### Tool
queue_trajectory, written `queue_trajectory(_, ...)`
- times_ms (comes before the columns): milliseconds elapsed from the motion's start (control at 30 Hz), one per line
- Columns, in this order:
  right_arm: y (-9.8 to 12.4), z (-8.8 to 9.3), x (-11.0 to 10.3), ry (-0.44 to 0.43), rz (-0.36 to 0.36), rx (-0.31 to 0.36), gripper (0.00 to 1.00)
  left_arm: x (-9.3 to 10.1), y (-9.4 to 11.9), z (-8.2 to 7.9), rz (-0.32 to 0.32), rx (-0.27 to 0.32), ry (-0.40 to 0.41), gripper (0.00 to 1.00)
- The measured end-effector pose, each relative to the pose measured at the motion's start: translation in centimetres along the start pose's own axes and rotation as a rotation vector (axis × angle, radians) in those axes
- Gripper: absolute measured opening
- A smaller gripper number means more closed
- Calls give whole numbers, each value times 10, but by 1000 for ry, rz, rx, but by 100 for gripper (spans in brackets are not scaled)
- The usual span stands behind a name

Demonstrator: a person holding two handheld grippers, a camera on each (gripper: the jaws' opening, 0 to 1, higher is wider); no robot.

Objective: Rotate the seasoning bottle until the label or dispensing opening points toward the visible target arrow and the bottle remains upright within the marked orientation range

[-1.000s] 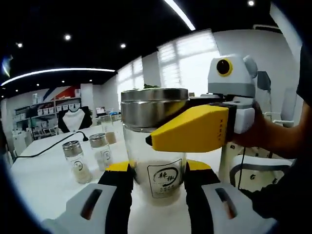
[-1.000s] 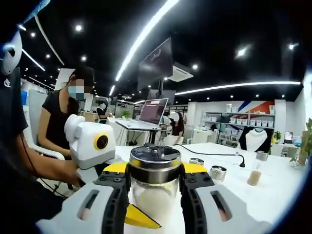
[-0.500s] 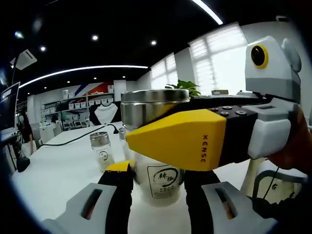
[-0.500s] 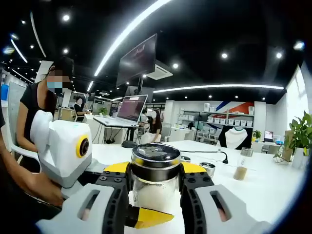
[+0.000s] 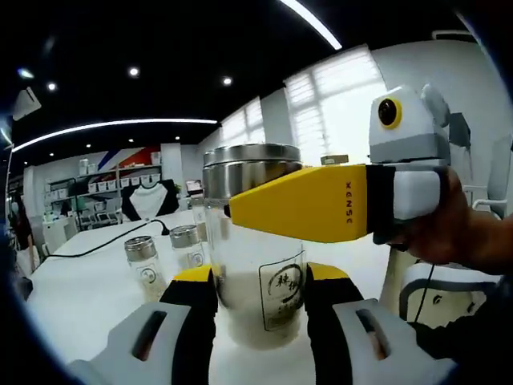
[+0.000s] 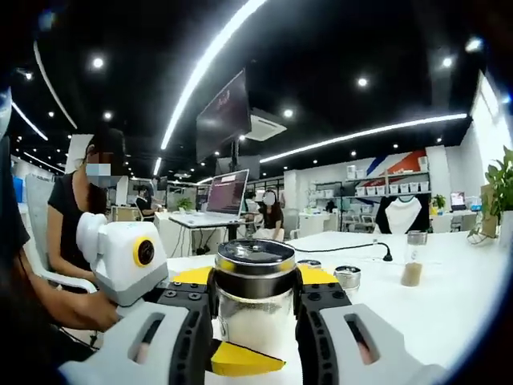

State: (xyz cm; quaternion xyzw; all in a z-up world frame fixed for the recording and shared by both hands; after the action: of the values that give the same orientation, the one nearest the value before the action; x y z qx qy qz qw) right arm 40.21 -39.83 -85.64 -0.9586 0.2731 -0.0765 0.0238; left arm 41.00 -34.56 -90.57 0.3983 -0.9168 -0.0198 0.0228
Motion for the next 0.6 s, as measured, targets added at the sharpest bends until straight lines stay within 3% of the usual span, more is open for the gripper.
queue_trajectory(67,3,1,2,-52,-16,4,36,3,2,0,65,-23,8,45)
queue_trajectory(200,1,4,3,-89,-29,16,36,1,4,0,72,-32,6,44)
queue_trajectory(433,-12,8,-6,59,13,-40,37,-9,2,7,-88,-42,-2,44)
queue_trajectory(600,-14,8,-2,-16,91,-46,37,-8,3,5,-157,5,15,44)
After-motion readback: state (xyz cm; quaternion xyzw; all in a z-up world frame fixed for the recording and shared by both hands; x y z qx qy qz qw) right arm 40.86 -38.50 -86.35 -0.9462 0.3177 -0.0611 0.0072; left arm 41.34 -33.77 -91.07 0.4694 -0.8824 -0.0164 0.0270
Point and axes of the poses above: the point that each gripper's makers call its tool centre point, and the gripper's own axes: y roughly backward along the fingers, x roughly to its right, z roughly out of its underside, the point moved 5 cm from there along y, roughly backward along the fingers, and after that the axes turned 8 degrees about y, right-handed, at the moved point
